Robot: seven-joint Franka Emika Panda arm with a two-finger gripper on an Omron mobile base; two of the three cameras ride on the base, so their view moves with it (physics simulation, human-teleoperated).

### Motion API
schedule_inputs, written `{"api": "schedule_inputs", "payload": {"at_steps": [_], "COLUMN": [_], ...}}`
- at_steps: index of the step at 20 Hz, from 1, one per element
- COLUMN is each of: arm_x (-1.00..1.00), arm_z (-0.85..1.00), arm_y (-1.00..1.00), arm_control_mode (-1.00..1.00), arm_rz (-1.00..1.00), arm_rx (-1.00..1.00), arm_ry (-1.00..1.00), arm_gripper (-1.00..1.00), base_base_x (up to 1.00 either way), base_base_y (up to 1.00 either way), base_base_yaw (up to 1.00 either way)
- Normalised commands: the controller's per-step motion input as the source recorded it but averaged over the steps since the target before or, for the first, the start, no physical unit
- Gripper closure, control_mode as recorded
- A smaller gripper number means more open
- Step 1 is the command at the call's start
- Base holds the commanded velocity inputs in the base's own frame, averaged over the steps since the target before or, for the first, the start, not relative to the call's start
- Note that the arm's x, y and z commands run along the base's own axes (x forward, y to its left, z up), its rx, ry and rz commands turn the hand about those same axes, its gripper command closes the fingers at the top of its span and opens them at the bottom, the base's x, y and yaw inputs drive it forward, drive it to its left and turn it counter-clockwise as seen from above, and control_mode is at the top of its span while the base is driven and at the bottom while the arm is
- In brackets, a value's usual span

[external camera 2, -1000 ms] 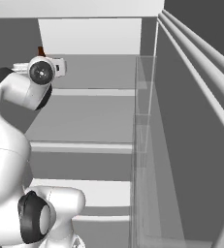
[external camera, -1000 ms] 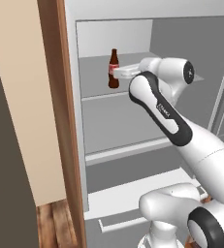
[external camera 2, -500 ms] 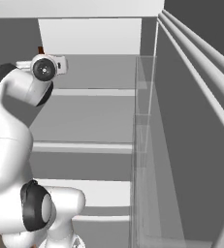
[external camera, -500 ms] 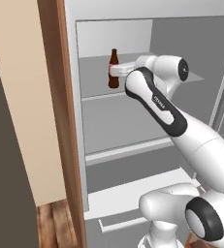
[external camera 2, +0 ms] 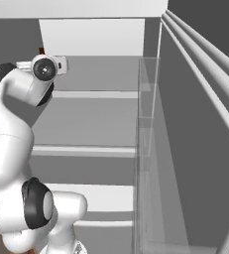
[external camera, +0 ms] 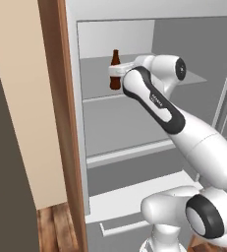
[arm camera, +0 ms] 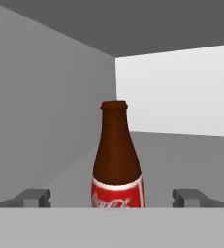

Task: Open the fridge, grab two sodas, and place both sodas inside the bowl with ice on the dining counter.

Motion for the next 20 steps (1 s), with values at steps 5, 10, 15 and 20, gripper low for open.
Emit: {"api": "schedule_inputs", "payload": {"at_steps": [5,10,15,20], "arm_x": [0.09,0.09,0.08,0.07], "arm_z": [-0.01,-0.05,-0.09,-0.07], "arm_y": [0.00,0.03,0.09,0.11], "arm_control_mode": [-1.00,-1.00,-1.00,-1.00], "arm_rz": [0.02,0.01,0.00,0.00], "arm_rx": [0.00,0.00,0.00,-0.02], "arm_ry": [0.01,0.02,0.02,0.04], "arm_gripper": [-1.00,-1.00,-1.00,-1.00], "base_base_x": [0.00,0.00,0.00,0.00], "base_base_y": [0.00,0.00,0.00,0.00], "base_base_yaw": [0.00,0.00,0.00,0.00]}}
